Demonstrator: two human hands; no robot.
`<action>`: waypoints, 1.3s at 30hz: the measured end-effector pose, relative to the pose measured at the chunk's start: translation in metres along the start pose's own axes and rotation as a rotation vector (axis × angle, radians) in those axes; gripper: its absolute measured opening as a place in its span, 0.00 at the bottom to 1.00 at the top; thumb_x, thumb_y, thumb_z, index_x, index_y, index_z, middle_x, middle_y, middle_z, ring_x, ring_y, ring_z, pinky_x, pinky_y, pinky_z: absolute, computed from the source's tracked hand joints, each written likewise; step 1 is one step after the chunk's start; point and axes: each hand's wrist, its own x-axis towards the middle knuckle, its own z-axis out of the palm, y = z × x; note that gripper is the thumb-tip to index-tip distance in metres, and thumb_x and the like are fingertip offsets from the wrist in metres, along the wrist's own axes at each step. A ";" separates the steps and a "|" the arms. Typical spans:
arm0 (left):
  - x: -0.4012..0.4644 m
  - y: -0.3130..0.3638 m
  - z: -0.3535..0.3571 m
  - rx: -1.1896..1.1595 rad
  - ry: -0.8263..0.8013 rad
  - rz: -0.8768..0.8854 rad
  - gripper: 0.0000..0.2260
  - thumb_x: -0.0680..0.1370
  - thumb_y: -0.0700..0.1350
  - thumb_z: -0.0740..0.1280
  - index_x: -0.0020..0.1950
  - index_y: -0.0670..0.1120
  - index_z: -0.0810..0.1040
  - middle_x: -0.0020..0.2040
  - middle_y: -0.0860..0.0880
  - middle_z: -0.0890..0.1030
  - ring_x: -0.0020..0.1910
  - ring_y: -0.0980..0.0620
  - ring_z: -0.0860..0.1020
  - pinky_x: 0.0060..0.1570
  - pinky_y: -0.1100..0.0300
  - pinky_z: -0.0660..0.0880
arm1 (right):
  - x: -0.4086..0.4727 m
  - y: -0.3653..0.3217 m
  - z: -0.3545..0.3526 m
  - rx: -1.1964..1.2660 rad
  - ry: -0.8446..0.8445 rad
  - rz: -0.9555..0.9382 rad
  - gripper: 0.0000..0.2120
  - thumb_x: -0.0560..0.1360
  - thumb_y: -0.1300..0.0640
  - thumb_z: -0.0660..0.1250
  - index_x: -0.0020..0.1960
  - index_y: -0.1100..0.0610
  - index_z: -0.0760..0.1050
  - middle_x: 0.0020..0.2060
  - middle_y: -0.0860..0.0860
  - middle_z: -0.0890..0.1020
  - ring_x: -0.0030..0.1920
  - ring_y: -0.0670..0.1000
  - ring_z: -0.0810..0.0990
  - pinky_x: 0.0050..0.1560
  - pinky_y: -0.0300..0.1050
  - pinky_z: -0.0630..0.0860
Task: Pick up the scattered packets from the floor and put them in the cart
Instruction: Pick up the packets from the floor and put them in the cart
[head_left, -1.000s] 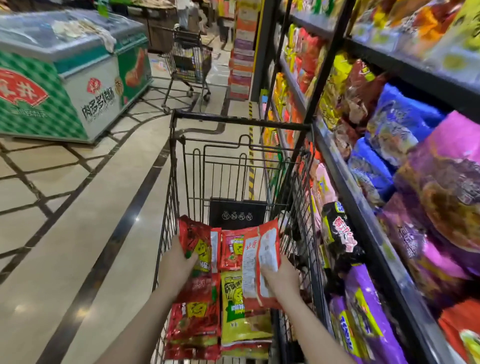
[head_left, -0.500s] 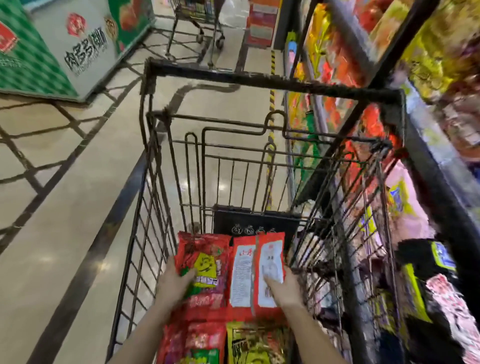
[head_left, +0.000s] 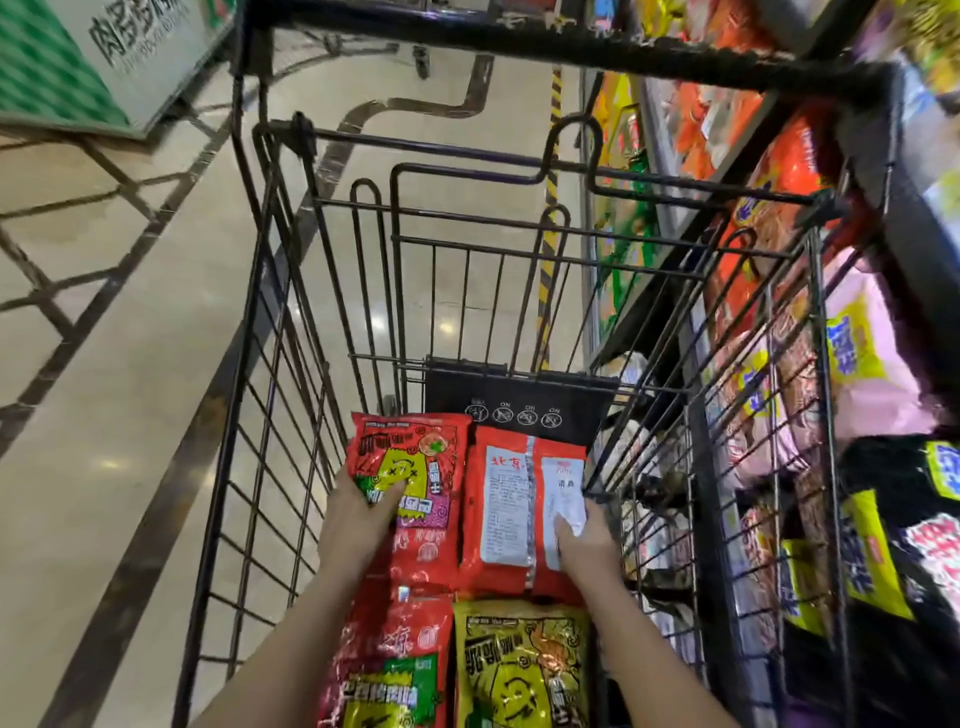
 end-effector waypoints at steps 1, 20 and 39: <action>0.002 0.002 0.000 0.003 0.009 -0.007 0.28 0.75 0.51 0.69 0.69 0.40 0.65 0.62 0.40 0.75 0.61 0.41 0.74 0.58 0.50 0.70 | 0.001 0.001 0.000 -0.019 -0.006 -0.004 0.23 0.80 0.57 0.59 0.73 0.59 0.60 0.66 0.60 0.72 0.64 0.60 0.72 0.58 0.44 0.69; -0.186 0.023 -0.073 0.906 0.072 0.508 0.21 0.79 0.50 0.60 0.71 0.45 0.62 0.67 0.45 0.71 0.64 0.46 0.72 0.63 0.49 0.68 | -0.171 0.009 -0.068 -0.720 0.086 -0.627 0.17 0.76 0.54 0.62 0.64 0.51 0.70 0.60 0.53 0.77 0.57 0.54 0.78 0.55 0.50 0.77; -0.500 -0.204 -0.352 0.796 0.602 0.137 0.14 0.73 0.49 0.64 0.56 0.46 0.77 0.49 0.46 0.79 0.49 0.44 0.80 0.50 0.49 0.74 | -0.571 -0.003 0.082 -0.970 -0.164 -1.409 0.22 0.78 0.52 0.60 0.70 0.52 0.62 0.64 0.52 0.71 0.63 0.54 0.72 0.57 0.47 0.72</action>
